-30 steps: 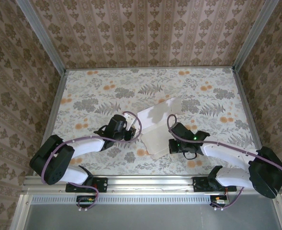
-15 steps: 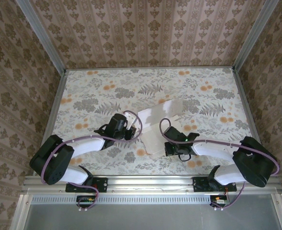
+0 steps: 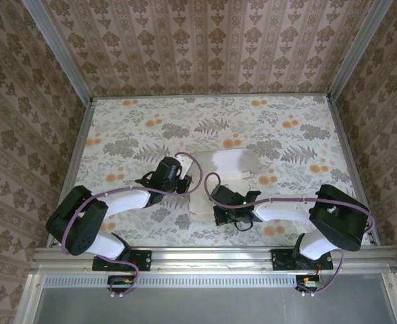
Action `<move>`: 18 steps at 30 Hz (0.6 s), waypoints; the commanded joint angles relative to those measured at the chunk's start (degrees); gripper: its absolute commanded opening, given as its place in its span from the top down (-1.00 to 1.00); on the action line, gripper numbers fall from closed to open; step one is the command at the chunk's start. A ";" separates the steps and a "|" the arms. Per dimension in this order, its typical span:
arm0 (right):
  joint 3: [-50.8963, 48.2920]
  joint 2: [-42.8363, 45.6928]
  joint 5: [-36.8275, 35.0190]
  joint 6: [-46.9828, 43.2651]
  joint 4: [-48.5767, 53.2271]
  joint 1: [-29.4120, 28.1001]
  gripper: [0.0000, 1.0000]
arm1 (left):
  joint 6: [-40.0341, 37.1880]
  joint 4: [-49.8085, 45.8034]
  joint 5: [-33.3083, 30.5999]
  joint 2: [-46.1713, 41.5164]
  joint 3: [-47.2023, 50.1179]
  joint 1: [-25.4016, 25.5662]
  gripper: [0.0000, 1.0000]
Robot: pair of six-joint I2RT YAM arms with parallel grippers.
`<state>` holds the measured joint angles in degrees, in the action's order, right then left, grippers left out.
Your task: Fold the paper box
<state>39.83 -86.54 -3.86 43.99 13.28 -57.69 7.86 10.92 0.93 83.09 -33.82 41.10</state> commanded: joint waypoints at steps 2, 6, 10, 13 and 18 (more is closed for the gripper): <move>1.25 -1.33 2.08 1.96 -1.48 -0.88 0.93 | -0.04 -1.64 0.09 1.09 -0.98 -0.90 0.90; 2.24 -2.45 2.20 2.12 -1.50 -1.76 0.92 | 0.78 -1.59 1.69 1.52 -1.32 -2.07 0.90; 3.54 -4.26 2.10 2.23 -1.41 -2.58 0.93 | 1.28 -2.42 2.72 1.90 -2.07 -2.50 0.91; 4.41 -5.70 2.06 2.25 -1.47 -3.19 0.93 | 1.72 -3.10 3.19 1.65 -2.62 -2.59 0.92; 5.33 -7.10 1.95 2.29 -1.53 -3.65 0.93 | 2.59 -5.97 4.26 1.62 -4.26 -2.61 0.94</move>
<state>44.34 -91.66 -2.52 45.50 11.68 -60.82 8.99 8.64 3.07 84.29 -36.42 38.79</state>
